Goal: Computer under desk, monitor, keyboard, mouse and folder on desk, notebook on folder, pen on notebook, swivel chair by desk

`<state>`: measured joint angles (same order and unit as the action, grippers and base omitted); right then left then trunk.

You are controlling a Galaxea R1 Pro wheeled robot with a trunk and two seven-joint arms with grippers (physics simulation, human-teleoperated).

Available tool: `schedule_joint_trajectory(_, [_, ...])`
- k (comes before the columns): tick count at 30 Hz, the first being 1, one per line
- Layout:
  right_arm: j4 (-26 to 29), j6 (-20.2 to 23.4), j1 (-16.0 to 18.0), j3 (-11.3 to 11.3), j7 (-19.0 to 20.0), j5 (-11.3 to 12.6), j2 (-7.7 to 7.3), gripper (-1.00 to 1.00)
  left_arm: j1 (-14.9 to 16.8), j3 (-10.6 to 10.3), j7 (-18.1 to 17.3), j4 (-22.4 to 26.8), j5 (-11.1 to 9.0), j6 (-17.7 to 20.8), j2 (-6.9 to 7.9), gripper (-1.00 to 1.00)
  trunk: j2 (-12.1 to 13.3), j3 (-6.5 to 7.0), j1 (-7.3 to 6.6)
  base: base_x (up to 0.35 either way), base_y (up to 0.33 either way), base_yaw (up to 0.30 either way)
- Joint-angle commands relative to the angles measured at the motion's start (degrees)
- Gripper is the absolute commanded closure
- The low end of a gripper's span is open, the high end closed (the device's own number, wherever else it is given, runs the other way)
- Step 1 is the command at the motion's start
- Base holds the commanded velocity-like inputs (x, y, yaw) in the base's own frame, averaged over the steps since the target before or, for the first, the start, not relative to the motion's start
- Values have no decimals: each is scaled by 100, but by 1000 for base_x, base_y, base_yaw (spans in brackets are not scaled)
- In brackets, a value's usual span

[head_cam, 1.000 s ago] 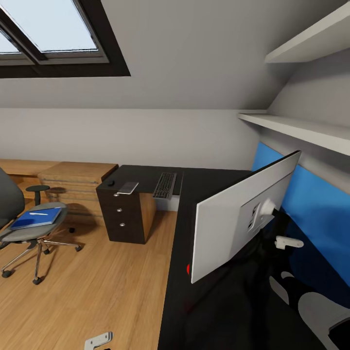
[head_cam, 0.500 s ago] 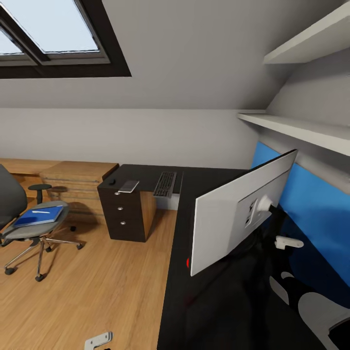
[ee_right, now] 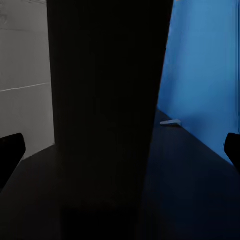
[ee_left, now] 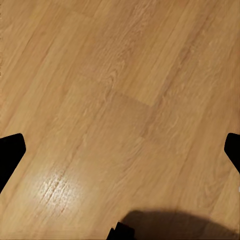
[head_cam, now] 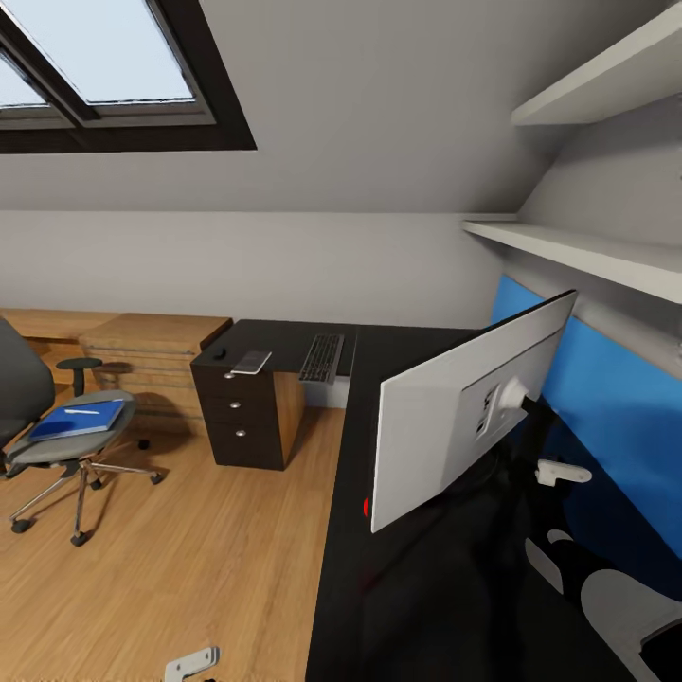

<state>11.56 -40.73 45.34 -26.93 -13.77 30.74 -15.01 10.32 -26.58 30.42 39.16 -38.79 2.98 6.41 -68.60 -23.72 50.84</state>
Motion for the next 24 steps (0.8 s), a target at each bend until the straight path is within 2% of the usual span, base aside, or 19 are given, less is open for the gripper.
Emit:
schedule_joint_trajectory(1, [3, -5, 5, -49, -47, 11, -3, -100, 5, -36, 52, 15, -18, 27, 9, -100, -4, -7, -2, -218, 0, 0])
schedule_joint_trajectory(24, [4, -5, 2, -58, -45, 18, -2, -100, 5, -31, 52, 14, -17, 27, 9, -100, -4, -7, -2, -320, 0, 0])
